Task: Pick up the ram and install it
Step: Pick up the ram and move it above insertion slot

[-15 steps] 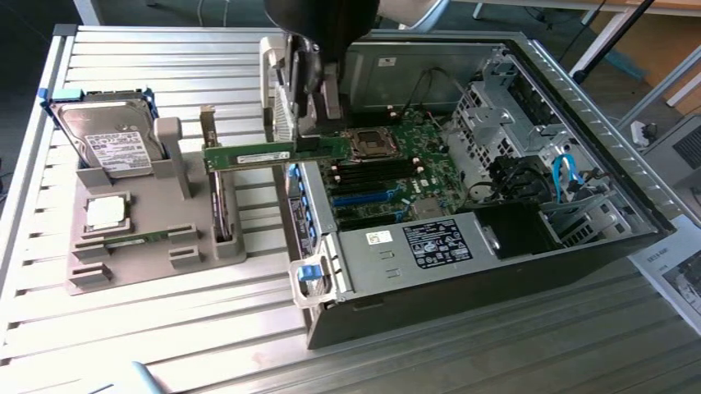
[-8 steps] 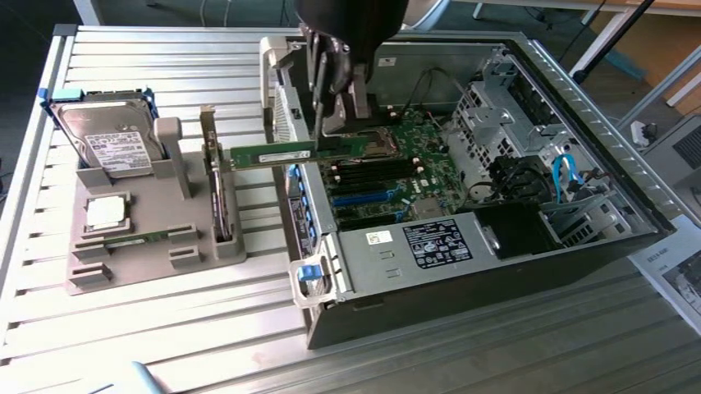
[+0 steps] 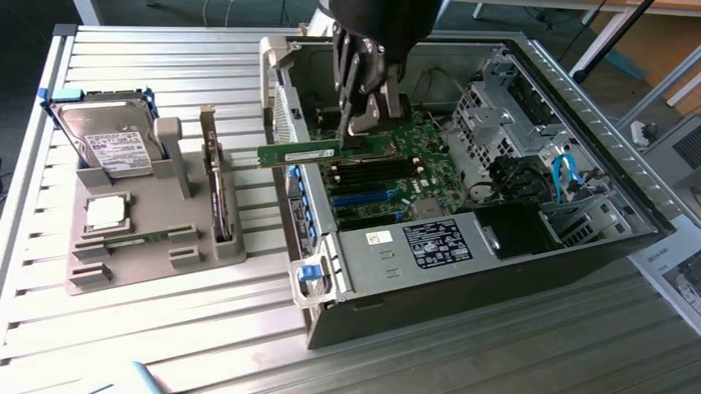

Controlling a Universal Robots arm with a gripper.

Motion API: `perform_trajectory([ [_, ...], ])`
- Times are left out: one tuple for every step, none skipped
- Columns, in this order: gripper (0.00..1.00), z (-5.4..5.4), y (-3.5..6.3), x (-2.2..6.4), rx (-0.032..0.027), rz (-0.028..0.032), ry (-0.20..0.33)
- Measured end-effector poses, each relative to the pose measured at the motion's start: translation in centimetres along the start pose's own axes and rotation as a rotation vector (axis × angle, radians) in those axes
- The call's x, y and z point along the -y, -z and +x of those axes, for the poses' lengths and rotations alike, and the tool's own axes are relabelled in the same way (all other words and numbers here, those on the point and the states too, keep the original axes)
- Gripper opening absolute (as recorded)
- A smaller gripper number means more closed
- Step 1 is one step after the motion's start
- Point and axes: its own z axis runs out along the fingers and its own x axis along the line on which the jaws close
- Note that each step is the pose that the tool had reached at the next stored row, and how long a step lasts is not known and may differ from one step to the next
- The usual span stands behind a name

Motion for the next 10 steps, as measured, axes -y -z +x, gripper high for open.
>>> perform_trajectory([
  [0.12, 0.0, 0.0, 0.41, 0.0001, -0.0001, 0.0],
  [0.12, 0.1, 0.0, 0.86, 0.0, -0.0003, 0.0],
  [0.12, 0.1, 0.0, 1.22, 0.0, -0.0005, 0.0],
  [0.12, 0.1, 0.0, 1.47, 0.0, -0.0005, 0.0],
  [0.12, 0.1, 0.0, 1.72, 0.0, -0.0006, 0.0],
  [0.12, 0.1, 0.0, 2.02, 0.0001, -0.0007, 0.0],
  [0.12, 0.1, 0.0, 2.19, 0.0, -0.0008, 0.0],
  [0.12, 0.2, 0.0, 2.48, 0.0, -0.0009, 0.0],
  [0.12, 0.2, 0.0, 2.78, 0.0, -0.001, 0.0],
  [0.12, 0.2, -0.01, 3.42, 0.0001, -0.0013, 0.0],
])
